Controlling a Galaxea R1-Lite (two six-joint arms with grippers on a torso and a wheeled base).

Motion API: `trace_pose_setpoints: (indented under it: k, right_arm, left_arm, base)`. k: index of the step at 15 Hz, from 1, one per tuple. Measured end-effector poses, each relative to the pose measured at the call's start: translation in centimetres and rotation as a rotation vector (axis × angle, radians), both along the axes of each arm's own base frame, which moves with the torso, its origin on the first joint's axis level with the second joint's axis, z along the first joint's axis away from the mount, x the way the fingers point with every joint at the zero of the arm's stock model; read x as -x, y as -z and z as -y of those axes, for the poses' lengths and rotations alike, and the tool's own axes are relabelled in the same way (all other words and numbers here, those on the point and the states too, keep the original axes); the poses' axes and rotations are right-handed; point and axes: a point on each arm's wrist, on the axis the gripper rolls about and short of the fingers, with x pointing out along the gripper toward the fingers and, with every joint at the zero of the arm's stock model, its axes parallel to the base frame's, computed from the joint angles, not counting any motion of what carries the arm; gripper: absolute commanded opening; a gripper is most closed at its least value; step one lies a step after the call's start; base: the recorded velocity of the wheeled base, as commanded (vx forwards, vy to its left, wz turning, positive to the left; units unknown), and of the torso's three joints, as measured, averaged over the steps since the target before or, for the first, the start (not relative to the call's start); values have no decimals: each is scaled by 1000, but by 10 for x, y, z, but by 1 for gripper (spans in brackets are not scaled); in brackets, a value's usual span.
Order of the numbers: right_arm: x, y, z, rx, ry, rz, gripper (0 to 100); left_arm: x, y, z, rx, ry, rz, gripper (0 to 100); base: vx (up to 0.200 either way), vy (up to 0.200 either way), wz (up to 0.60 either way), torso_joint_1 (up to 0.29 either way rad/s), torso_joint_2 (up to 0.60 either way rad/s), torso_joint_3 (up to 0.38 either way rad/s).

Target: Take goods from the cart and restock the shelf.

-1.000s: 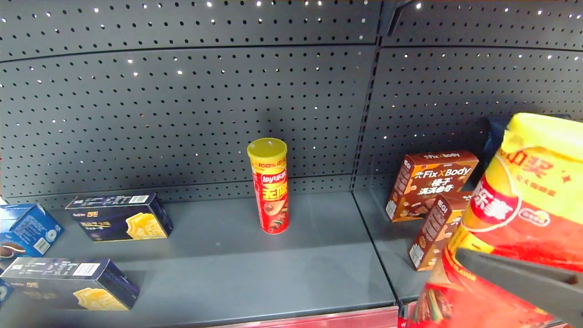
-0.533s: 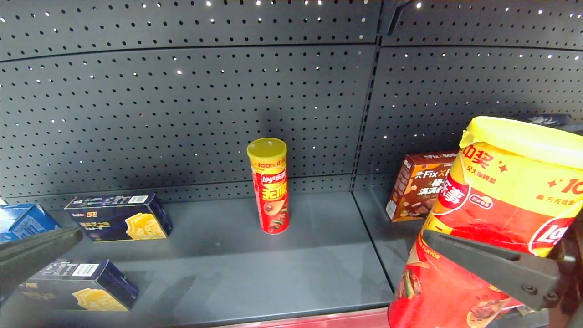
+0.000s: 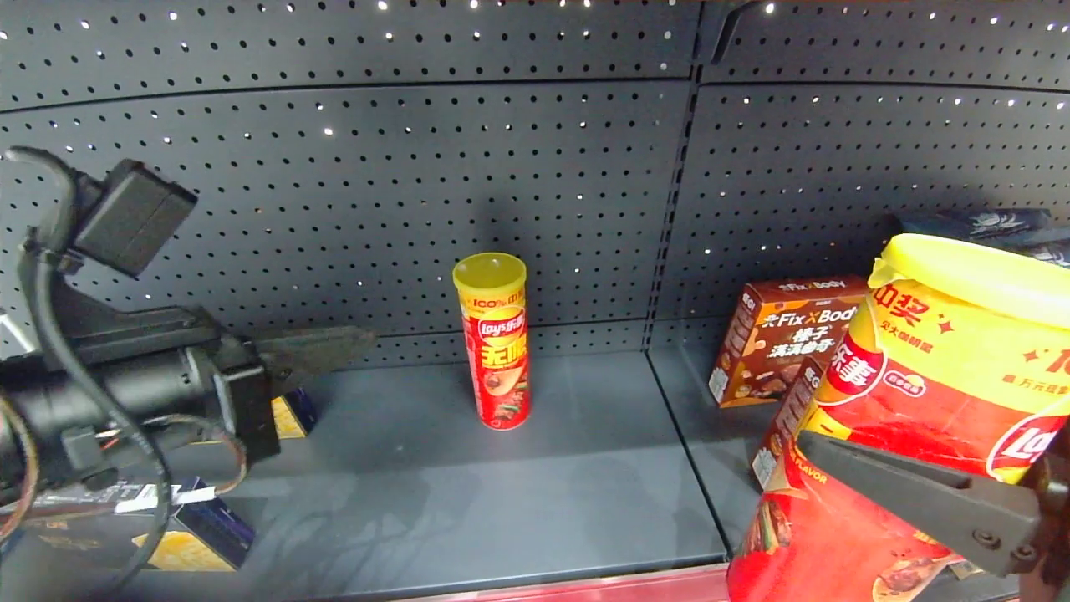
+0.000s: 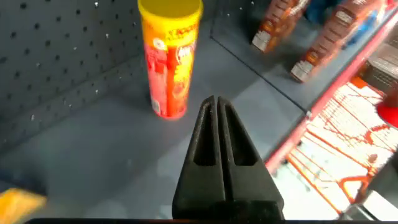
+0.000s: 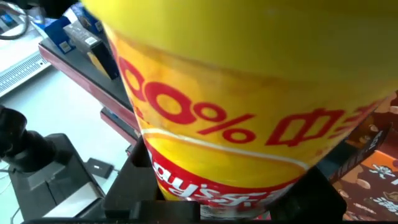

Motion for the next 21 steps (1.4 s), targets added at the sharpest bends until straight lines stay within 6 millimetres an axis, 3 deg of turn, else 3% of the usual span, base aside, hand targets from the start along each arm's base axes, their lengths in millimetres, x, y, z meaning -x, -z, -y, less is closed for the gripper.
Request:
trace_pose_setpoints:
  k: [2,5,8,13,14,21]
  right_arm:
    - [0,-1,1,-13,3,1,0]
    - [0,-2,2,-17,6,1,0]
    - [-2,-2,3,-24,16,-4,0]
    - [-3,-2,4,-38,20,-20,0]
    - [-3,-2,4,-38,21,-19,0]
    - [-3,-2,4,-40,22,-21,0]
  left_arm:
    - [-25,5,4,55,44,109,0]
    - [-51,38,8,35,80,61,0]
    - [-60,56,10,11,109,5,0]
    - [-63,63,12,-8,113,-12,0]
    - [-63,65,12,-11,114,-15,100]
    - [-67,68,13,7,156,-3,100]
  base:
    - [0,0,0,0,0,0]
    - [0,0,0,0,0,0]
    - [0,0,0,0,0,0]
    - [0,0,0,0,0,0]
    - [0,0,0,0,0,0]
    - [0,0,0,0,0,0]
